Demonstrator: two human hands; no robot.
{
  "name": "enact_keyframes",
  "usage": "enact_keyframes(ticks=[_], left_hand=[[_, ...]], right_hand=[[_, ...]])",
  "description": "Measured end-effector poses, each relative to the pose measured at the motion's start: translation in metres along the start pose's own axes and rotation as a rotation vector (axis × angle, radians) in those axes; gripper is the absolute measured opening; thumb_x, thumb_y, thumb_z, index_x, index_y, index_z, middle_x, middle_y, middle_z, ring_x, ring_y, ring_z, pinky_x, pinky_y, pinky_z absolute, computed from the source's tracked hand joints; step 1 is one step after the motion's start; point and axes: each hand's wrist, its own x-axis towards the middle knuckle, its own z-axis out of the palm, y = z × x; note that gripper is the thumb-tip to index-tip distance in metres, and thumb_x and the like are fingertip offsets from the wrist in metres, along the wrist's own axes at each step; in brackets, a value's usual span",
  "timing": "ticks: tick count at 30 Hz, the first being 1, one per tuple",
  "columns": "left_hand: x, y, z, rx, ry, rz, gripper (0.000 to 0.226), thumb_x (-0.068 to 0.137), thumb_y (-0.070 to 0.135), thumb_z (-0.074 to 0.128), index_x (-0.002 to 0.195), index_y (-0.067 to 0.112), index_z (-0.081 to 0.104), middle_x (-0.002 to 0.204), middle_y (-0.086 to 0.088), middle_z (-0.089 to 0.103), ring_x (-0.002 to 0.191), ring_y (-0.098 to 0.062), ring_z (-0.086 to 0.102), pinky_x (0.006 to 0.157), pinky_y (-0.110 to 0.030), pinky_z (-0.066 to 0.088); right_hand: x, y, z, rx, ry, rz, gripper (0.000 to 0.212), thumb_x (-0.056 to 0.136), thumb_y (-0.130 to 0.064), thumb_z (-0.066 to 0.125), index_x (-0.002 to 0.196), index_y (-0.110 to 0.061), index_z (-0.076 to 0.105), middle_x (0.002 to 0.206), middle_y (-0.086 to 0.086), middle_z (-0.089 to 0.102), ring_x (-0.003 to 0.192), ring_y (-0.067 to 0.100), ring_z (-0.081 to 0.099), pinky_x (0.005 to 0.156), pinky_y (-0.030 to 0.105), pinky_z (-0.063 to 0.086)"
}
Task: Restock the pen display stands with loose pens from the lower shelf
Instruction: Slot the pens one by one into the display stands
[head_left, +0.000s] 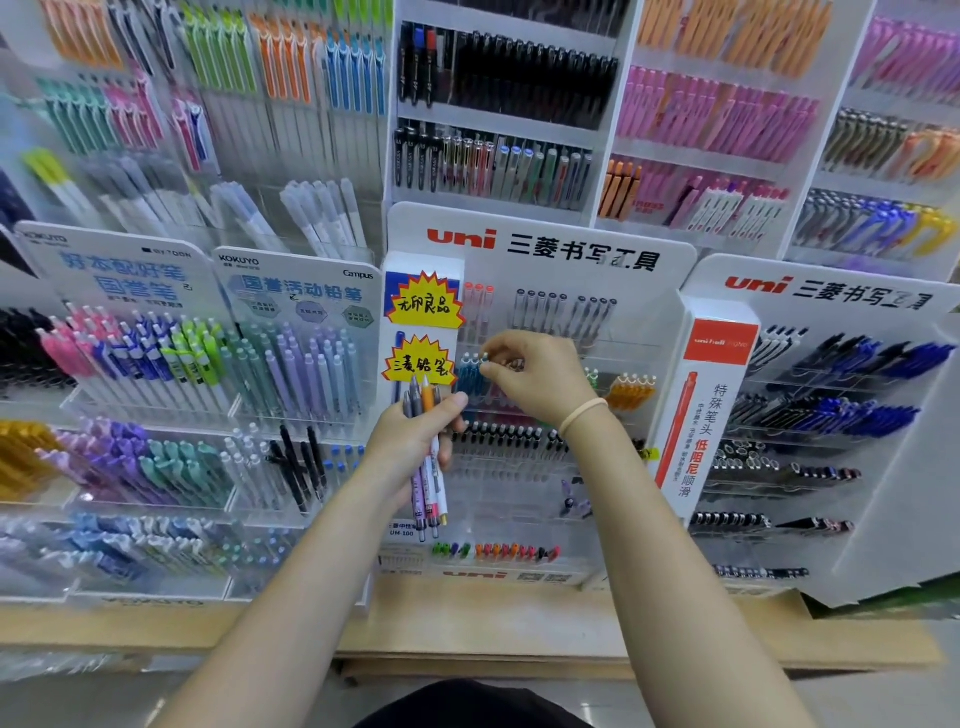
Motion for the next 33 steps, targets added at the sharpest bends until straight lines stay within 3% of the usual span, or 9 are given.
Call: enact_keyframes(ticks=[6, 9, 11, 13, 15, 19, 23, 27, 33], left_hand=[[-0.010, 0.005, -0.002, -0.009, -0.105, -0.044, 0.003, 0.092, 0.009, 0.069, 0.091, 0.008, 0.066, 0.068, -0.005, 0.061, 0.042, -0.014, 0.046, 0.043, -0.023, 0.041], [-0.017, 0.007, -0.003, -0.017, -0.205, -0.069, 0.011, 0.090, 0.001, 0.067, 0.100, 0.005, 0.065, 0.065, -0.003, 0.058, 0.046, -0.013, 0.047, 0.045, -0.023, 0.042], [-0.020, 0.008, -0.005, 0.008, -0.269, -0.070, 0.017, 0.089, 0.000, 0.068, 0.105, 0.003, 0.064, 0.066, -0.003, 0.056, 0.050, -0.013, 0.049, 0.048, -0.023, 0.043], [-0.023, 0.008, -0.006, 0.052, -0.322, -0.065, 0.020, 0.088, 0.001, 0.069, 0.107, 0.001, 0.062, 0.069, -0.004, 0.057, 0.053, -0.013, 0.051, 0.051, -0.023, 0.045], [-0.027, 0.009, -0.005, 0.129, -0.360, -0.048, 0.014, 0.089, 0.001, 0.069, 0.101, 0.001, 0.062, 0.073, -0.007, 0.060, 0.056, -0.014, 0.054, 0.053, -0.023, 0.047], [-0.034, 0.006, -0.003, 0.213, -0.401, -0.061, 0.005, 0.091, 0.004, 0.069, 0.088, 0.005, 0.065, 0.074, -0.010, 0.065, 0.060, -0.018, 0.061, 0.057, -0.026, 0.052], [-0.042, 0.002, -0.004, 0.238, -0.398, -0.080, 0.010, 0.094, 0.010, 0.067, 0.087, 0.004, 0.066, 0.073, -0.012, 0.069, 0.063, -0.023, 0.068, 0.059, -0.029, 0.057], [-0.044, -0.001, -0.003, 0.221, -0.424, -0.137, 0.016, 0.095, 0.017, 0.066, 0.091, 0.002, 0.064, 0.076, -0.014, 0.068, 0.066, -0.026, 0.069, 0.061, -0.032, 0.057], [-0.046, -0.013, -0.001, 0.157, -0.361, -0.204, 0.021, 0.099, 0.024, 0.060, 0.093, 0.004, 0.060, 0.073, -0.010, 0.067, 0.047, -0.017, 0.059, 0.046, -0.026, 0.049]], right_hand=[[0.004, -0.004, -0.008, -0.089, -0.109, 0.026, 0.023, 0.091, -0.038, 0.067, 0.110, -0.026, 0.073, 0.105, -0.008, 0.073, 0.102, 0.016, 0.064, 0.103, 0.048, 0.043], [-0.006, -0.008, -0.011, -0.175, 0.023, -0.032, 0.029, 0.089, -0.041, 0.070, 0.111, -0.023, 0.073, 0.111, -0.003, 0.071, 0.107, 0.019, 0.057, 0.101, 0.043, 0.042], [-0.023, -0.017, -0.015, -0.033, 0.170, -0.082, 0.022, 0.089, -0.036, 0.071, 0.099, -0.017, 0.075, 0.096, -0.001, 0.070, 0.092, 0.015, 0.055, 0.087, 0.031, 0.043], [-0.039, -0.029, -0.017, 0.191, 0.061, -0.017, 0.017, 0.088, -0.033, 0.072, 0.088, -0.016, 0.075, 0.082, -0.002, 0.069, 0.077, 0.012, 0.059, 0.074, 0.026, 0.047], [-0.051, -0.036, -0.011, 0.349, -0.124, 0.095, 0.020, 0.084, -0.034, 0.076, 0.086, -0.014, 0.073, 0.079, 0.005, 0.071, 0.074, 0.017, 0.066, 0.070, 0.030, 0.056], [-0.060, -0.029, 0.001, 0.442, -0.161, 0.197, 0.018, 0.084, -0.027, 0.078, 0.088, -0.011, 0.070, 0.079, 0.017, 0.068, 0.070, 0.016, 0.060, 0.071, 0.038, 0.057], [-0.070, -0.027, 0.005, 0.608, -0.189, 0.283, 0.014, 0.089, -0.016, 0.073, 0.090, -0.003, 0.069, 0.065, 0.002, 0.060, 0.053, 0.002, 0.052, 0.052, 0.016, 0.042], [-0.080, -0.025, 0.011, 0.742, -0.120, 0.389, 0.005, 0.090, -0.009, 0.064, 0.085, -0.010, 0.065, 0.063, 0.000, 0.053, 0.050, 0.009, 0.042, 0.045, 0.019, 0.035], [-0.090, -0.007, -0.007, 0.959, 0.194, 0.565, 0.018, 0.093, -0.005, 0.054, 0.076, -0.011, 0.057, 0.056, 0.002, 0.047, 0.046, 0.015, 0.037, 0.045, 0.023, 0.030]])
